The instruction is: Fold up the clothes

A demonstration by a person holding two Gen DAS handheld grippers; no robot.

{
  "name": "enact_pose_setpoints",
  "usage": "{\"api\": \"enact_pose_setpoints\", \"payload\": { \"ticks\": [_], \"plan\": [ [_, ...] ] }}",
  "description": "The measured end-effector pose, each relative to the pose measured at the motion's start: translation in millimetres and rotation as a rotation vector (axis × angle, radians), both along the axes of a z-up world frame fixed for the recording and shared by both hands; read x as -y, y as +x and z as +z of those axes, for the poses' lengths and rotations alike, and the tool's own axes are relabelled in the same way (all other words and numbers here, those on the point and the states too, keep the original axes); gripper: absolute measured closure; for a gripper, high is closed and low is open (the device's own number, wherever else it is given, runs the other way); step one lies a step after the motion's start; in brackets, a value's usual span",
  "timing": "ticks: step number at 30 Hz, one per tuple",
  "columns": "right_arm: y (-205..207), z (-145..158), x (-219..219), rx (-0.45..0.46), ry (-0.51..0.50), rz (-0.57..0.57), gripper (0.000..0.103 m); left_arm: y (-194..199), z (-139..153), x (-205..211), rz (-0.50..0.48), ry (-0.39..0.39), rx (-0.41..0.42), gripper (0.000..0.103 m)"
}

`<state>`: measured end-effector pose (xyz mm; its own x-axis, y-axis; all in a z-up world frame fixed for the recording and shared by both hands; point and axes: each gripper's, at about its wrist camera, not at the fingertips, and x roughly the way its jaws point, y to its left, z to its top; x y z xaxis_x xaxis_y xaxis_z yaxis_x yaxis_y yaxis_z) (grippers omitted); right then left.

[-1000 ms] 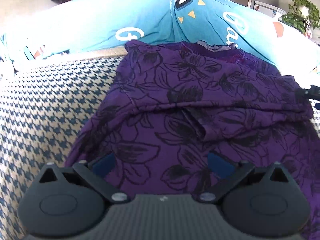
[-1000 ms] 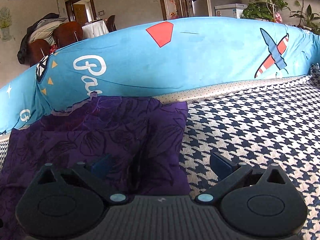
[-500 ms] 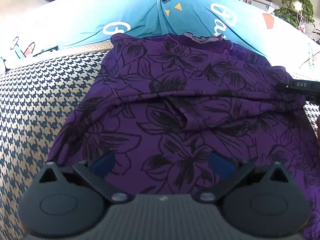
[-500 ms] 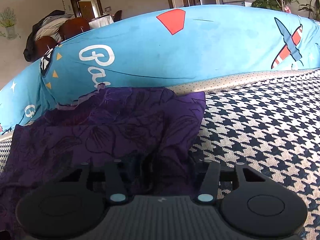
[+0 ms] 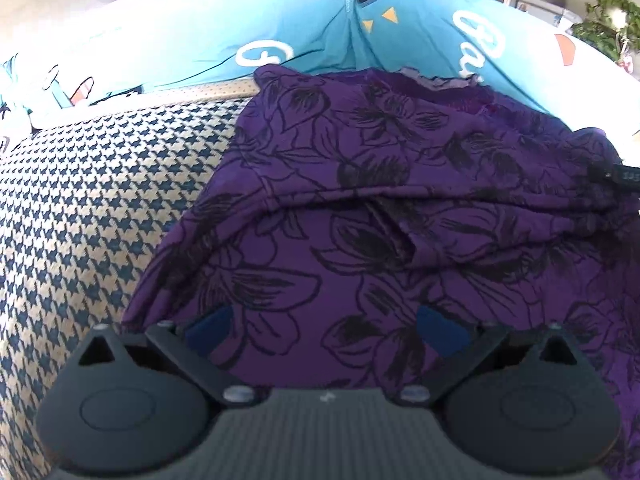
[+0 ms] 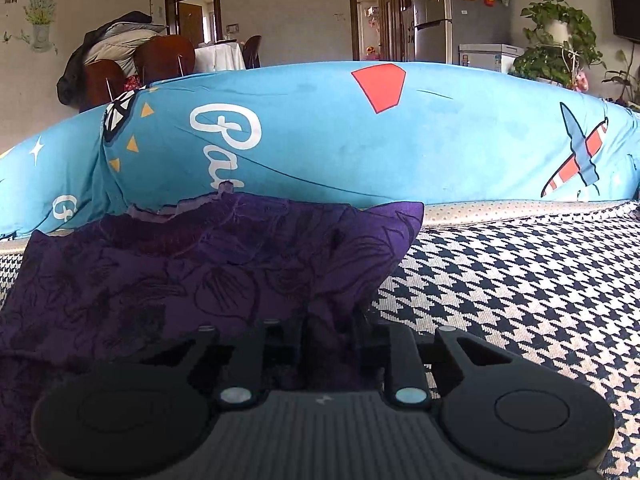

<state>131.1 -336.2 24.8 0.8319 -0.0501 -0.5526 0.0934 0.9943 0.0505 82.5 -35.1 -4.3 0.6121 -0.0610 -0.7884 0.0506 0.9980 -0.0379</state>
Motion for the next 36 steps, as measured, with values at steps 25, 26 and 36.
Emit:
{"api": "enact_pose_setpoints", "payload": {
  "ticks": [25,26,36],
  "plan": [
    [-4,59,-88,0.085,-0.035,0.152,0.083,0,13,-28,0.072,-0.031,0.008,0.0],
    [-3,62,-94,0.09,-0.028,0.163,0.083,-1,15,-32,0.081,-0.036,0.01,0.0],
    [11,76,-190,0.124,0.006,0.322,0.084,-11,25,-76,0.179,-0.054,0.029,0.0]
  ]
}}
